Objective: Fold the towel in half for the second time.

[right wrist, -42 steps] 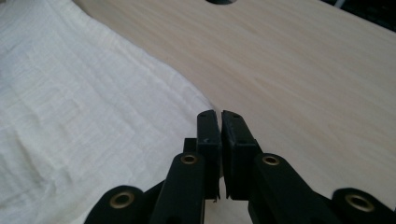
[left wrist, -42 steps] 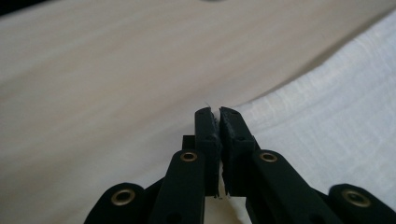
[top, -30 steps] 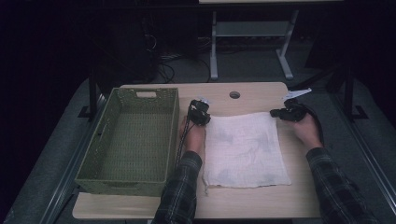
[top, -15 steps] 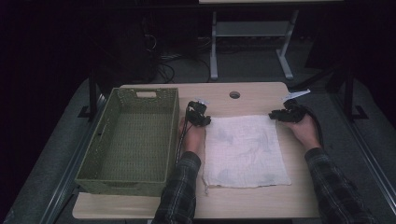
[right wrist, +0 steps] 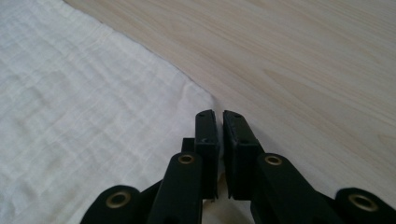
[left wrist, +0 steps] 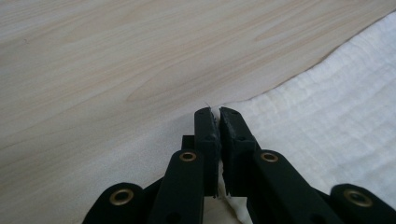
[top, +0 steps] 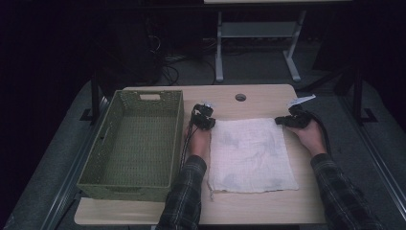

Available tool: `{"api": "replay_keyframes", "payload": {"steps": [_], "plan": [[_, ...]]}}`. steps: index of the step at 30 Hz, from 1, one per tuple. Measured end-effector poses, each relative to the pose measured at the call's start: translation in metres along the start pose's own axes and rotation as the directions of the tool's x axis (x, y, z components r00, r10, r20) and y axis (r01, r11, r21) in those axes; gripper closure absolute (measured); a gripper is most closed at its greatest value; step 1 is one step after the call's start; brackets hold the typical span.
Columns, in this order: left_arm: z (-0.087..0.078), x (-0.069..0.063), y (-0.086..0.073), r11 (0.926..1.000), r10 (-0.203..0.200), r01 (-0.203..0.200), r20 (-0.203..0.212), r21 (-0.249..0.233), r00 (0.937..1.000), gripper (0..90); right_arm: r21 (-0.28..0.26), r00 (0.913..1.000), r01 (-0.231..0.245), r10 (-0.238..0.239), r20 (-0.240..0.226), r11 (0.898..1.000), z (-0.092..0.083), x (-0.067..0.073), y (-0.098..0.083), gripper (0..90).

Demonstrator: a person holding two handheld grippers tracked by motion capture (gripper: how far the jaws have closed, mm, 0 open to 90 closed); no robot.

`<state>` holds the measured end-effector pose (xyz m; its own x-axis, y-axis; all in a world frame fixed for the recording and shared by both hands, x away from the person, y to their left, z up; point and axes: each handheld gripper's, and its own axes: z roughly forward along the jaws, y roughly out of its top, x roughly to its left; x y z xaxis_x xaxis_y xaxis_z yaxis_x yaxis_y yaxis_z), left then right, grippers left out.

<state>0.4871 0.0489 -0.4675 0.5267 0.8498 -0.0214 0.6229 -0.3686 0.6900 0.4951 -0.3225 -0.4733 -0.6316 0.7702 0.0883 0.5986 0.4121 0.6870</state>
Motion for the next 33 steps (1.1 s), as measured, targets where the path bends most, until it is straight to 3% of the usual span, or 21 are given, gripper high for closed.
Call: {"api": "replay_keyframes", "payload": {"steps": [6, 9, 13, 18, 29, 33], "plan": [[-0.013, 0.001, 0.006, 0.9990, -0.021, 0.022, 0.020, -0.040, 0.9996, 86.6, -0.035, 0.9999, -0.015, 0.014, -0.007, 0.999, -0.009, -0.001, 0.003, 84.9], [-0.021, 0.000, 0.009, 0.9980, -0.028, 0.030, 0.033, -0.055, 0.9991, 86.8, -0.072, 0.9999, -0.011, 0.010, -0.012, 0.997, -0.021, 0.000, 0.006, 85.0], [-0.034, -0.004, 0.013, 0.9970, -0.018, 0.021, 0.041, -0.075, 0.9990, 86.8, -0.096, 0.9997, -0.020, 0.018, -0.018, 0.995, -0.031, 0.002, 0.007, 85.0], [-0.051, -0.010, 0.016, 0.9952, -0.013, 0.017, 0.042, -0.096, 0.9990, 86.7, -0.132, 0.9996, 0.003, -0.006, -0.027, 0.991, -0.044, 0.009, 0.008, 85.0], [-0.082, -0.027, 0.004, 0.9945, 0.030, -0.030, 0.003, -0.100, 0.9995, 86.6, -0.161, 0.9991, 0.027, -0.032, -0.027, 0.987, -0.070, 0.023, -0.001, 85.1], [-0.089, -0.032, -0.003, 0.9944, 0.032, -0.031, 0.013, -0.101, 0.9994, 86.7, -0.171, 0.9986, 0.042, -0.047, -0.026, 0.984, -0.078, 0.032, -0.009, 85.0]]}}
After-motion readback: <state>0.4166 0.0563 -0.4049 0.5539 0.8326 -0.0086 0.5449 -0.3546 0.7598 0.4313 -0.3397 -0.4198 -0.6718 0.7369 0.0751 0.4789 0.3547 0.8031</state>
